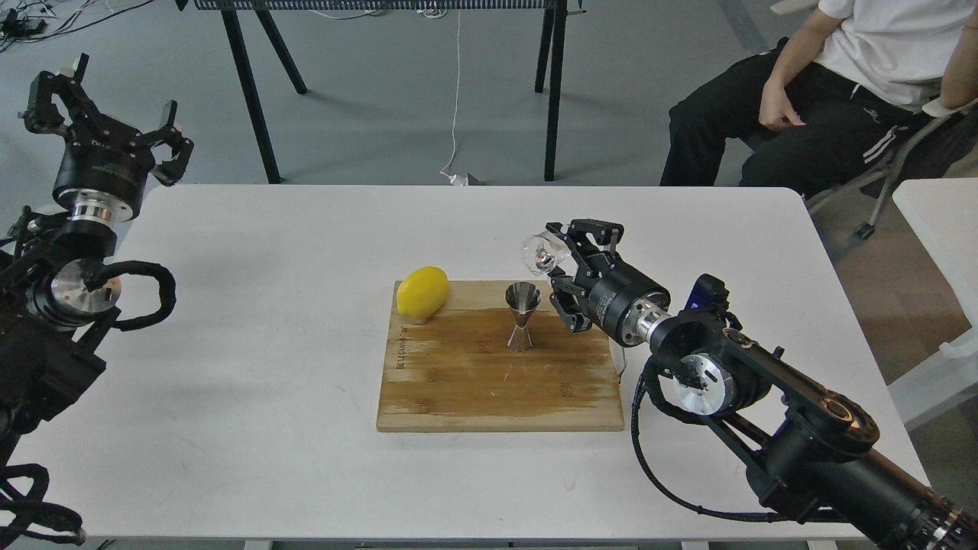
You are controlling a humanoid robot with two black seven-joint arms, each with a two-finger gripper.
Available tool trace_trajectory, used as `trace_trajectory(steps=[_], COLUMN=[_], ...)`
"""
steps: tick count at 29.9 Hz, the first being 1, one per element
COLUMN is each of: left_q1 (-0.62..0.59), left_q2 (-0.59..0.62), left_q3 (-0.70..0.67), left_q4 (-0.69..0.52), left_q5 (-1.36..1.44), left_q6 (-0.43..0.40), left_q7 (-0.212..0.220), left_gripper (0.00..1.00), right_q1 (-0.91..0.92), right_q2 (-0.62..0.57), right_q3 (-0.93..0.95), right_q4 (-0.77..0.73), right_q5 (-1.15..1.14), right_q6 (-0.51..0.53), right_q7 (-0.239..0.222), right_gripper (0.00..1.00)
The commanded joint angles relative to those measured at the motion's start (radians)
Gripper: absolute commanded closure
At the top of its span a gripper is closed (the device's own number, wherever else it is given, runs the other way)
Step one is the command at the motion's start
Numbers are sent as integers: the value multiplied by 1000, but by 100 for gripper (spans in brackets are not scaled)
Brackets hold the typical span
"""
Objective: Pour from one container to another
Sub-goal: 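Tilt the glass cup with the right gripper to pour into the jigger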
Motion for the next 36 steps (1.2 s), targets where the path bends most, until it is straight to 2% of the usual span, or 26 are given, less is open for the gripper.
trace_trajectory(steps=[1,11,24,29,36], left_q1=[0,0,2,2,2], left_q2=[-1,1,-1,-1,-1], left_q3=[-1,-1,1,1,1], left_q4=[0,0,0,0,1], left_q5=[0,0,0,0,0], left_q6=[0,0,0,0,0], left_q7=[0,0,0,0,0], left_gripper=[0,0,0,0,0], right_q1=[-1,4,4,4,7], right_q2=[-4,-9,-10,-10,-22], right_q3=[-15,-69,-75,-77,-84], right_q4=[2,11,9,8,8], right_q5=[-29,-136,-168,-220,-240], right_q6=[2,0,0,-1,-1], right_q7=[1,21,23,43,44], right_gripper=[72,72,72,72,72])
